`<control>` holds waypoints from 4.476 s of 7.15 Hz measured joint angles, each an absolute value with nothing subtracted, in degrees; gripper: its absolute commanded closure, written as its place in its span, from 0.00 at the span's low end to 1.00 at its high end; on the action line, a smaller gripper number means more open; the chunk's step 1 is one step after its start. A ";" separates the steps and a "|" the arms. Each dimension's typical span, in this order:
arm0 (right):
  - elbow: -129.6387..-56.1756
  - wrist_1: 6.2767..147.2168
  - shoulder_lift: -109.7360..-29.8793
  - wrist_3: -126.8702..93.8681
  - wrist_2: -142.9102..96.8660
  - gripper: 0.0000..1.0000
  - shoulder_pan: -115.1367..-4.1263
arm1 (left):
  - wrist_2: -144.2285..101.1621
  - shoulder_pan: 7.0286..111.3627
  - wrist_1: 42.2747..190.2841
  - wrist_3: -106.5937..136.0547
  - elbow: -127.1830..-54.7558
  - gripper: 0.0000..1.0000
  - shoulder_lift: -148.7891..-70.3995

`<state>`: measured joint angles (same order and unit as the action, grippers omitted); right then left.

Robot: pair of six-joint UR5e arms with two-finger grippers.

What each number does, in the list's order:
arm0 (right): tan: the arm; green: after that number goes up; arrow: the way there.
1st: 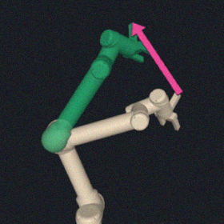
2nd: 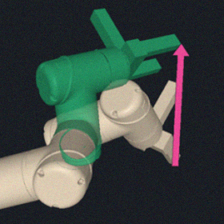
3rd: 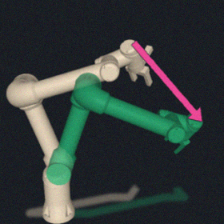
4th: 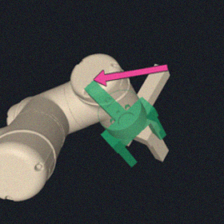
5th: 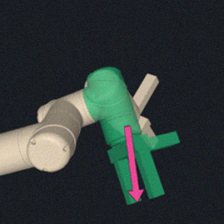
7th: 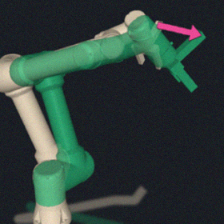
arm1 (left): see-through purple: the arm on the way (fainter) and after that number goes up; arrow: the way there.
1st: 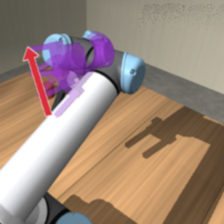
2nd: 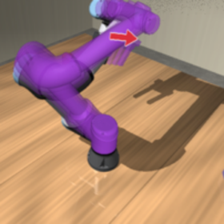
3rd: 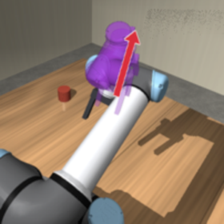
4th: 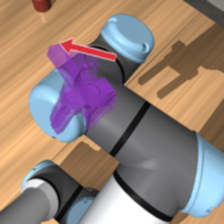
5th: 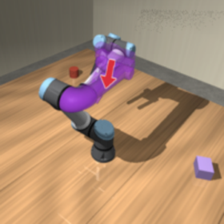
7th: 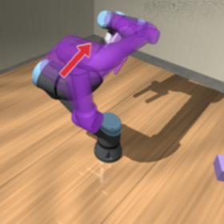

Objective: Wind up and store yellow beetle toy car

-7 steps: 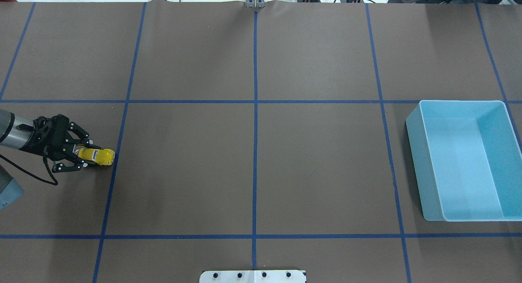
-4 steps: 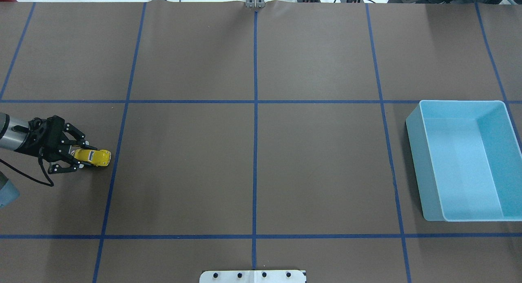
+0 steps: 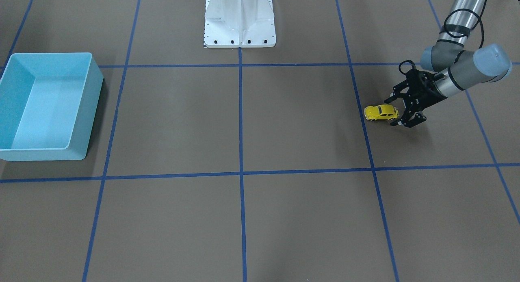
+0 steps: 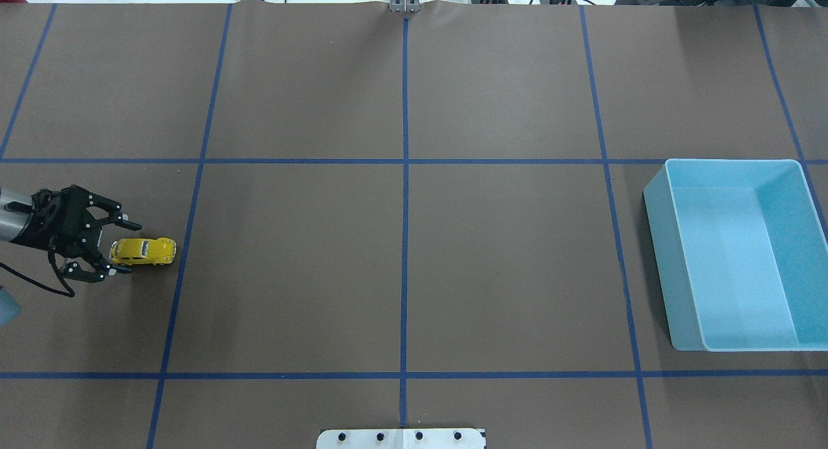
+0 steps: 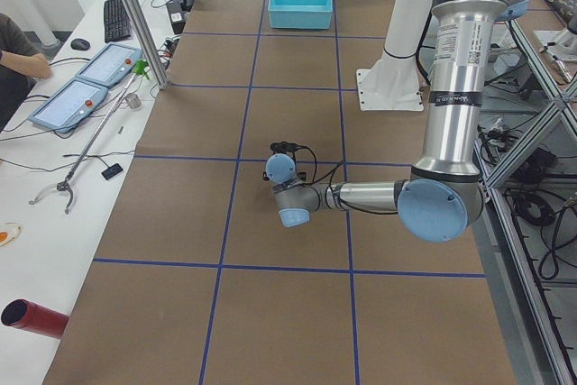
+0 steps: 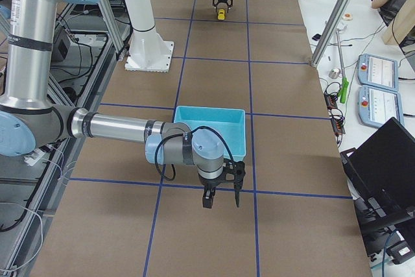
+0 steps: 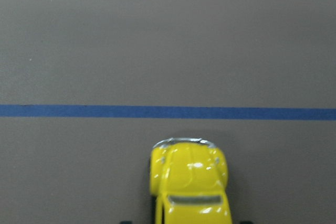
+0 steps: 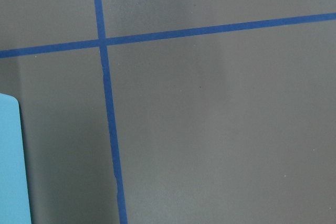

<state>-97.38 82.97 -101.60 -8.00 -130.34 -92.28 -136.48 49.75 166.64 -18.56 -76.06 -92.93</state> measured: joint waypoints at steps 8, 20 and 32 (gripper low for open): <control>-97.36 82.97 -101.60 -8.00 -130.34 0.00 -92.28 | -136.59 54.74 160.03 -14.65 -79.47 0.00 -93.19; -97.46 82.99 -101.44 -7.91 -130.38 0.00 -92.20 | -131.56 87.56 85.22 -12.83 -91.75 0.00 -93.68; -101.55 84.59 -73.65 -8.44 -130.05 0.00 -65.63 | -136.65 88.63 89.98 1.50 -91.48 0.00 -91.00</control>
<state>-101.55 84.59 -73.65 -8.44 -130.05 -65.63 -136.65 88.63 89.98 1.50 -91.48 -91.00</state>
